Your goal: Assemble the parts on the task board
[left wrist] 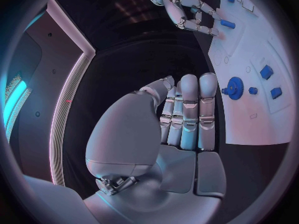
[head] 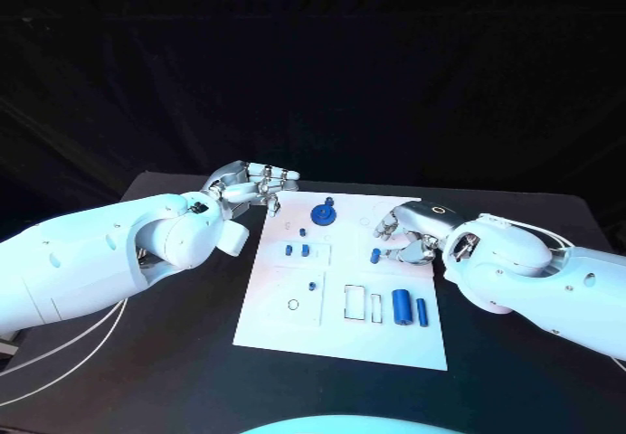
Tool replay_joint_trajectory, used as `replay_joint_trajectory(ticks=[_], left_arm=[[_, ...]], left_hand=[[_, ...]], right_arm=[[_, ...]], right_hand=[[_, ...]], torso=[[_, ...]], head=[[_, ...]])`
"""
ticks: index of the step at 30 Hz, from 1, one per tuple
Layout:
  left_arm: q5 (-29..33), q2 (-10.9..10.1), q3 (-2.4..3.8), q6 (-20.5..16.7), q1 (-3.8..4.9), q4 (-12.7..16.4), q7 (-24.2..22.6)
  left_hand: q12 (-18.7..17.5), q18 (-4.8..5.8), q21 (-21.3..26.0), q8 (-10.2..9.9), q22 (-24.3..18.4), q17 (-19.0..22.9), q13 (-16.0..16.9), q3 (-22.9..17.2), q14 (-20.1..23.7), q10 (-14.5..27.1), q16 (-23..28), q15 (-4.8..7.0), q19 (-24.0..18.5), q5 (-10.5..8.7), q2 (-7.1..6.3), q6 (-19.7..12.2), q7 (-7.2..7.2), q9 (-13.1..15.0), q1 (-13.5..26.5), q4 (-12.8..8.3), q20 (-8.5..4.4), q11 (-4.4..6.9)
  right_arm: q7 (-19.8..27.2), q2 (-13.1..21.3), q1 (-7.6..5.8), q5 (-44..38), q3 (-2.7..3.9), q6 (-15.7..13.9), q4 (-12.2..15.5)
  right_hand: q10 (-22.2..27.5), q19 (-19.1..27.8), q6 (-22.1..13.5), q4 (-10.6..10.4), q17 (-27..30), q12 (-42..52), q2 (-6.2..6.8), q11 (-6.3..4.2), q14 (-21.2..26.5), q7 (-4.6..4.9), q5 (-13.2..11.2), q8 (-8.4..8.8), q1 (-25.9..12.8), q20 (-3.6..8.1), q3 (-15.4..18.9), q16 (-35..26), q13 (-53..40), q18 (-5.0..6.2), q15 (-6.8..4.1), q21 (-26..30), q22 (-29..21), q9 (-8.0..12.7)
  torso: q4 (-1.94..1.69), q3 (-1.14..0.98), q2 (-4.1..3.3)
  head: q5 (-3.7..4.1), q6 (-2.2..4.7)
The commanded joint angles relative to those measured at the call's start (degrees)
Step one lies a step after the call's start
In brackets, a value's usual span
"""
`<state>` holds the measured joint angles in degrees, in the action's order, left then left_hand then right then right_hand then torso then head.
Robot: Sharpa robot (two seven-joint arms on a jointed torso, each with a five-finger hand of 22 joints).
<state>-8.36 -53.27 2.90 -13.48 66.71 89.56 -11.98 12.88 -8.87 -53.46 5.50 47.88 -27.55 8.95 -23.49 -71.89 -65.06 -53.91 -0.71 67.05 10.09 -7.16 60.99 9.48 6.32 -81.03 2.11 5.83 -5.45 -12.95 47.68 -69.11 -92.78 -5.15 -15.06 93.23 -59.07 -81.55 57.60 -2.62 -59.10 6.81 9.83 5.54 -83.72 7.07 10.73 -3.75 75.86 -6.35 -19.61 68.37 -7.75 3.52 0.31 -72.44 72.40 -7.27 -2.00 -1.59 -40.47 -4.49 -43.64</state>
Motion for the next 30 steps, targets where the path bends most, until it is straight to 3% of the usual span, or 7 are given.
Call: replay_joint_trajectory(ticks=[1, 13, 17, 23, 30], left_arm=[[-0.2, 0.0, 0.02, 1.2, 0.05, 0.1, -0.2], [-0.2, 0.0, 0.02, 1.2, 0.05, 0.0, -0.2], [-0.2, 0.0, 0.02, 1.2, 0.05, 0.0, -0.1], [-0.2, 0.0, 0.02, 1.3, 0.05, -0.1, 0.0], [-0.2, 0.0, 0.02, 1.4, 0.05, -0.1, 0.1]], left_hand=[[0.2, -0.55, 0.2, 0.3, 0.0, 0.0, 0.0, 0.0, 0.2, 0.5, 0.1, 0.05, 0.3, 0.25, 0.55, -0.3, 0.31, -0.1, 0.2, -0.2, -0.15, 0.04], [0.2, -0.55, 0.2, 0.3, 0.0, 0.0, 0.0, 0.0, 0.2, 0.5, 0.1, 0.05, 0.3, 0.25, 0.55, -0.3, 0.31, -0.1, 0.2, -0.2, -0.15, 0.04], [0.2, -0.55, 0.2, 0.3, 0.0, 0.0, 0.0, 0.0, 0.2, 0.5, 0.1, 0.05, 0.3, 0.25, 0.55, -0.3, 0.31, -0.1, 0.2, -0.2, -0.15, 0.04], [0.2, -0.55, 0.2, 0.3, 0.0, 0.0, 0.0, 0.0, 0.2, 0.5, 0.1, 0.05, 0.3, 0.25, 0.55, -0.3, 0.31, -0.1, 0.2, -0.2, -0.15, 0.04], [0.2, -0.55, 0.2, 0.3, 0.0, 0.0, 0.0, 0.0, 0.2, 0.5, 0.1, 0.05, 0.3, 0.25, 0.55, -0.3, 0.31, -0.1, 0.2, -0.2, -0.15, 0.04]], right_arm=[[1.2, -0.3, 0.28, 0.3, -0.08, 3.2, -0.3], [1.9, -1.3, 1.07, 0.8, -0.29, 4.5, -0.8], [2.0, -1.6, 1.16, 0.9, -0.30, 3.8, -0.8], [1.7, -1.8, 1.21, 1.0, -0.31, 2.2, -1.1], [0.4, -2.0, 1.22, 0.2, -0.31, 0.3, -1.3]], right_hand=[[0.5, 0.4, -0.5, -0.1, 0.1, 0.5, 0.35, -0.02, 0.3, -0.13, -0.2, -0.01, 0.1, 0.15, 0.6, -0.1, -0.1, 0.93, 0.17, 0.4, 0.0, 0.1], [-0.9, -0.4, 0.5, -0.7, -1.1, 2.9, -0.82, -0.53, -0.2, 0.07, 0.9, -0.36, 1.1, 0.41, 1.8, 1.0, -0.6, 0.67, -0.20, -0.6, 1.1, -0.1], [-2.8, -1.4, 2.1, -0.8, -2.4, 3.8, -1.95, -0.99, -1.0, 0.24, 1.1, -0.90, 1.8, 0.83, 1.0, 2.1, -0.7, 0.27, -0.53, -2.3, 2.8, -0.4], [-6.4, -2.8, 5.7, -1.0, -4.0, 4.9, -4.29, -1.97, -1.6, -0.23, 0.6, -2.24, 3.1, 1.62, -1.1, 3.3, -1.0, -0.41, -1.26, -5.1, 5.6, -1.1], [-8.2, -3.4, 8.0, -1.1, -4.3, 5.1, -5.40, -2.62, -1.7, -1.00, -0.3, -3.32, 3.3, 2.06, -1.7, 3.6, -1.1, -0.70, -1.77, -6.3, 6.9, -1.8]], torso=[[-0.09, 0.02, -0.05], [-0.01, 0.05, -0.01], [-0.04, 0.01, -0.03], [-0.03, 0.01, -0.01], [0.02, 0.02, 0.00]], head=[[-0.16, -0.09], [-0.37, -0.38], [-0.42, -0.37], [-0.37, -0.34], [-0.41, -0.40]])
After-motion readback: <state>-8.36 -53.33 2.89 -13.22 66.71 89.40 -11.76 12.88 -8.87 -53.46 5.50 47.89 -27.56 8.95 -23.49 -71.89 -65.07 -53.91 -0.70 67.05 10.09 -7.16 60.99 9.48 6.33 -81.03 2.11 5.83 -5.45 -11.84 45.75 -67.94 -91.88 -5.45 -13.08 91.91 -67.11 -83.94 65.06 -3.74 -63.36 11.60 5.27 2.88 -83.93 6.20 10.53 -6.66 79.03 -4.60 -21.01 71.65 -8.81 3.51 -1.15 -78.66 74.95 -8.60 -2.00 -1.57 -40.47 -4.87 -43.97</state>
